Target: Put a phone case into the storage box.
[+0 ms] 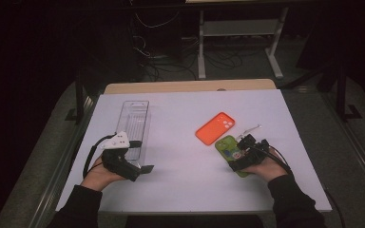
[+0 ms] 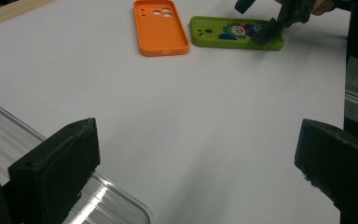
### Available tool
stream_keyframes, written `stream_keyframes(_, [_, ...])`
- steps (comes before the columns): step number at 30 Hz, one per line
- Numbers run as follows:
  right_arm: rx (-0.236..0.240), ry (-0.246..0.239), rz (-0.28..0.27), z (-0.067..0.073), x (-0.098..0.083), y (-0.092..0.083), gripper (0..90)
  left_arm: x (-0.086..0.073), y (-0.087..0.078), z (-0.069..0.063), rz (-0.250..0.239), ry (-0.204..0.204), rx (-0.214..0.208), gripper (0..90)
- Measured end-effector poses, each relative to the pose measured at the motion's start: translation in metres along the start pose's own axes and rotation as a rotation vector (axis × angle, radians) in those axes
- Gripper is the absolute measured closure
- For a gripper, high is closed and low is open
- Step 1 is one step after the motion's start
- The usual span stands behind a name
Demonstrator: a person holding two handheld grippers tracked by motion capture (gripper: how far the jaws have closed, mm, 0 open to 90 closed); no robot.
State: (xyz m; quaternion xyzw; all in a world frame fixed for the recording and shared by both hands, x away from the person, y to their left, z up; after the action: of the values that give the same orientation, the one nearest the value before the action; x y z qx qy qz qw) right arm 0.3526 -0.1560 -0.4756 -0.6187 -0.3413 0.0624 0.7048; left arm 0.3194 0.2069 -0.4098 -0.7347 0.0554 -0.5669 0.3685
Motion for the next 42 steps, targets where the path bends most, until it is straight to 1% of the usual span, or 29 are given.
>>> stream_keyframes(3, [-0.006,0.008,0.024,0.001,-0.001,0.002,0.0,0.0,0.0,0.0,0.0,0.0,0.0,0.0])
stream_keyframes(4, [-0.006,0.002,0.03,0.001,-0.001,0.003,0.0,0.0,0.0,0.0,-0.001,-0.002,-0.001,0.0])
stream_keyframes(9, [-0.016,0.005,0.052,0.0,-0.003,0.005,0.4,0.0,0.001,-0.001,0.0,-0.006,-0.003,0.0])
stream_keyframes(16, [-0.014,0.01,0.068,0.001,-0.004,0.005,4.8,0.0,0.0,-0.001,-0.002,-0.004,-0.001,0.0])
stream_keyframes(17, [-0.009,0.017,0.069,0.002,-0.005,0.005,6.4,0.0,0.0,-0.001,-0.002,-0.005,-0.001,0.0])
stream_keyframes(18, [0.002,0.009,0.07,0.001,-0.005,0.005,8.2,0.0,0.0,-0.001,-0.001,-0.004,-0.001,0.0])
stream_keyframes(19, [0.007,0.015,0.068,0.002,-0.006,0.004,10.0,0.0,0.0,-0.001,0.001,-0.002,0.001,0.0])
stream_keyframes(22, [0.003,0.034,0.058,0.003,-0.007,0.004,11.5,0.0,0.0,-0.001,0.001,-0.002,0.001,0.0])
stream_keyframes(23, [0.006,0.032,0.055,0.003,-0.008,0.003,11.7,0.0,0.0,-0.001,0.001,-0.003,0.001,0.0])
stream_keyframes(26, [0.004,0.047,0.047,0.004,-0.009,0.003,12.7,0.0,0.0,-0.001,0.002,-0.004,0.001,0.0])
stream_keyframes(29, [0.003,0.048,0.036,0.004,-0.01,0.003,13.8,0.0,0.0,-0.001,0.005,-0.003,0.002,0.0])
stream_keyframes(31, [0.002,0.053,0.035,0.004,-0.01,0.003,14.2,0.0,0.0,-0.001,0.005,0.001,0.003,0.0])
stream_keyframes(34, [-0.005,0.066,0.03,0.004,-0.011,0.003,14.2,0.0,0.0,-0.002,0.002,-0.005,0.003,0.0])
stream_keyframes(37, [-0.006,0.068,0.021,0.004,-0.012,0.002,14.6,0.0,0.0,-0.001,0.004,-0.003,0.004,0.0])
stream_keyframes(42, [-0.006,0.081,0.025,0.005,-0.011,0.002,14.7,0.0,0.0,-0.001,0.005,-0.001,0.005,0.0])
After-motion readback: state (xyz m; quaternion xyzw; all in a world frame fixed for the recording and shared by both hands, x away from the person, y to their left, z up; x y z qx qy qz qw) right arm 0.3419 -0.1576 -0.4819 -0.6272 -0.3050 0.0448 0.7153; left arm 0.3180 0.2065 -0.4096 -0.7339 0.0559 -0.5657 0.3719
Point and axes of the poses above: each handheld gripper's, and its own axes: y roughly forward along the jaws, x roughly out of its top, z roughly to its left, the point moved 5 cm from there along y, roughly forward along the jaws, and after that the axes turned 4 degrees about z, right-handed, at the moved point
